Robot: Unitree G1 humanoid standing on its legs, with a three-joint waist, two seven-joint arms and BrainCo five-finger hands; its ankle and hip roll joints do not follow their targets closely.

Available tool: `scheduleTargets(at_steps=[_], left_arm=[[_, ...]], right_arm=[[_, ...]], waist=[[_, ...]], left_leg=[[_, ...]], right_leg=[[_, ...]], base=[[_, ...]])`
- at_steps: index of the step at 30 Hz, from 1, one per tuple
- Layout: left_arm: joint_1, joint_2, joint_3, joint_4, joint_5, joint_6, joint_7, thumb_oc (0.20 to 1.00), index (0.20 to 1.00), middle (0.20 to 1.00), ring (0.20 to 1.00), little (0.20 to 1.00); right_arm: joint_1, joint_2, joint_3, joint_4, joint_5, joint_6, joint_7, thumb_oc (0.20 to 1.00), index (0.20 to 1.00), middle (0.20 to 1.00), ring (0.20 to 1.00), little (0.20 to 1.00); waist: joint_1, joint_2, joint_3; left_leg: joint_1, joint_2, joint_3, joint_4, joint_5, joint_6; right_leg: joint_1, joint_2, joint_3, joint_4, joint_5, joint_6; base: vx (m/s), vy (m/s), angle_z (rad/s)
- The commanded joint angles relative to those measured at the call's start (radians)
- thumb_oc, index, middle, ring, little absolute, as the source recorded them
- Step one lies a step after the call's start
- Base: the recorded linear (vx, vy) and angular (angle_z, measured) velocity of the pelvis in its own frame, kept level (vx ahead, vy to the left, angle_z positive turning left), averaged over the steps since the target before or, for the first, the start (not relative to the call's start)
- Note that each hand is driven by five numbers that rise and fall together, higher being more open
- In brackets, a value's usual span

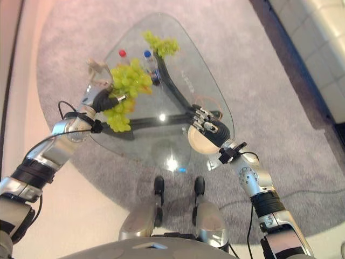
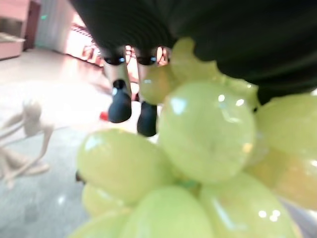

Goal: Pick up fruits into the plate

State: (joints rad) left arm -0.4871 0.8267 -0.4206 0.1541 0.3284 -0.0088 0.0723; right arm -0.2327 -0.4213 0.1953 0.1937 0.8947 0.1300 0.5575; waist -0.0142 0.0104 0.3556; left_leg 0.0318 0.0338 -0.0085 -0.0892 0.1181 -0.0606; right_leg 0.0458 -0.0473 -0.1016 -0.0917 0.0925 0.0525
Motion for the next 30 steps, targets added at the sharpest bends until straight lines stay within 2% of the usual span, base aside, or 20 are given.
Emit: scheduleTargets(at_steps=[1,3,6,13,19,30], left_arm=[[0.002,0.007,0.014,-0.048,0.119,-0.088,-0.058,0.2,0.2,0.2,0.2,0.2],[-0.006,0.013,-0.001,-0.061,0.142,-0.093,-0.075,0.2,0.2,0.2,0.2,0.2],[-0.055,0.038,-0.058,-0.106,0.213,-0.109,-0.129,0.2,0.2,0.2,0.2,0.2],[-0.118,0.047,-0.106,-0.172,0.24,-0.125,-0.193,0.2,0.2,0.2,0.2,0.2],[-0.127,0.043,-0.13,-0.212,0.259,-0.171,-0.256,0.2,0.2,0.2,0.2,0.2],[-0.12,0.05,-0.163,-0.272,0.272,-0.232,-0.362,0.2,0.2,0.2,0.2,0.2]], right_arm=[[0.085,0.003,0.028,-0.089,0.134,0.082,0.077,1.0,1.0,1.0,1.0,1.0],[0.089,0.003,0.038,-0.104,0.151,0.098,0.076,1.0,1.0,1.0,1.0,1.0],[0.096,-0.004,0.078,-0.151,0.177,0.167,0.058,1.0,1.0,1.0,1.0,1.0],[0.101,-0.008,0.12,-0.178,0.223,0.223,0.02,1.0,1.0,1.0,1.0,1.0],[0.119,0.0,0.147,-0.165,0.222,0.255,0.005,1.0,1.0,1.0,1.0,1.0],[0.129,0.004,0.162,-0.131,0.239,0.25,0.001,1.0,1.0,1.0,1.0,1.0]], waist=[[0.022,-0.013,-0.175],[0.025,-0.012,-0.184],[0.035,-0.01,-0.215],[0.05,-0.01,-0.238],[0.058,-0.008,-0.248],[0.06,-0.002,-0.249]], left_leg=[[0.048,-0.049,-0.013,0.069,-0.192,0.022],[0.057,-0.05,-0.013,0.065,-0.194,0.022],[0.095,-0.052,-0.017,0.046,-0.198,0.021],[0.121,-0.054,-0.019,0.04,-0.204,0.019],[0.139,-0.052,-0.015,0.029,-0.203,0.016],[0.154,-0.045,0.003,0.022,-0.204,0.011]], right_leg=[[0.024,-0.04,-0.028,0.101,-0.141,0.054],[0.036,-0.042,-0.036,0.095,-0.141,0.056],[0.078,-0.052,-0.068,0.072,-0.139,0.064],[0.112,-0.061,-0.103,0.056,-0.137,0.07],[0.132,-0.066,-0.121,0.035,-0.128,0.073],[0.144,-0.073,-0.136,0.025,-0.123,0.078]], base=[[0.04,0.006,0.16],[0.06,0.014,0.2],[0.07,0.022,0.26],[0.02,0.009,0.17],[0.01,0.011,0.09],[0.0,0.002,0.01]])
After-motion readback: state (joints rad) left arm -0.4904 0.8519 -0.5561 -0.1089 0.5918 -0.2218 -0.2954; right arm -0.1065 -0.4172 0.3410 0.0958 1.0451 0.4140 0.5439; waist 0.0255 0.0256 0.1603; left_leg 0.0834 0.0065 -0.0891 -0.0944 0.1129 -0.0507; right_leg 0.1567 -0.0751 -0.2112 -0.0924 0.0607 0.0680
